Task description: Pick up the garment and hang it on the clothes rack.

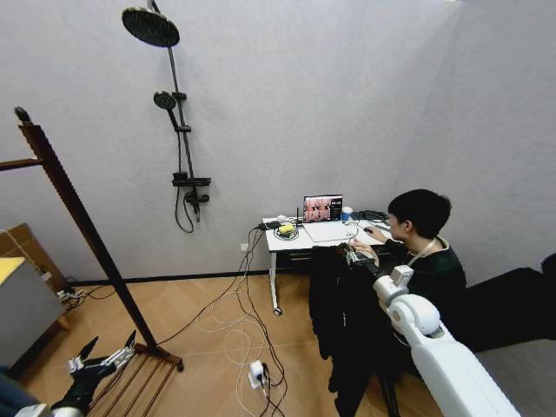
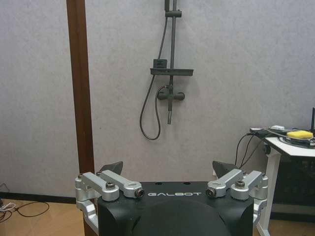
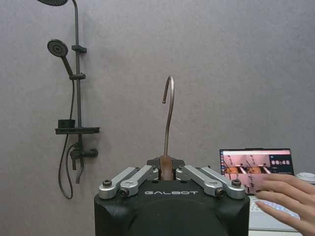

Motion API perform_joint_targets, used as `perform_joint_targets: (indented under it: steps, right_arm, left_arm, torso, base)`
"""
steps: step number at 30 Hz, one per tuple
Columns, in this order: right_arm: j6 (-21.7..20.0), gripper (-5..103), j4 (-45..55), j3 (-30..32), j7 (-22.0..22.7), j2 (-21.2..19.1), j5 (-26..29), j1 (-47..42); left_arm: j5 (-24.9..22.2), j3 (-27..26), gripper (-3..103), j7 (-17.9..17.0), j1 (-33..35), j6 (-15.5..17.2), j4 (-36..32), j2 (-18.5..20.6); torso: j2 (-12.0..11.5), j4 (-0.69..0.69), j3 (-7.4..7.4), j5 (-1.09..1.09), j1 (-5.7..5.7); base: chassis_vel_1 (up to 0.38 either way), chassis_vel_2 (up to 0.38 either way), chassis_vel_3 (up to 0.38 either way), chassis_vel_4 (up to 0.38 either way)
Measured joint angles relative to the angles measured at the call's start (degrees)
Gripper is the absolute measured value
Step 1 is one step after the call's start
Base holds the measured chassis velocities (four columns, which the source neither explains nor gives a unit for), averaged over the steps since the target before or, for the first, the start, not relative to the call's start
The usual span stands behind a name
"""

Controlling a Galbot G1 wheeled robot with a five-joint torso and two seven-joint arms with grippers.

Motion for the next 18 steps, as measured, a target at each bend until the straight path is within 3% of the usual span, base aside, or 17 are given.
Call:
perform_joint_targets:
  steps: [15, 18]
  right_arm:
    - [-2.8, 10, 1.9, -10.5, 2.6, 3.5, 1.3, 9.0]
    - [-4.4, 10, 2.2, -15.1, 4.1, 5.0, 3.0, 12.9]
  left_arm:
    - [0.0, 0.0, 100, 0.0, 0.0, 0.0, 0.0, 0.0]
    - [0.0, 0.0, 100, 0.0, 0.0, 0.0, 0.0, 0.0]
  torso:
    - [0.0, 0.01, 0.00, 0.00, 0.00]
    - [0.0, 0.01, 0.00, 0.00, 0.00]
  base:
    - [0.014, 0.013, 0.014, 0.011]
    - [0.075, 0.065, 0.073, 0.065]
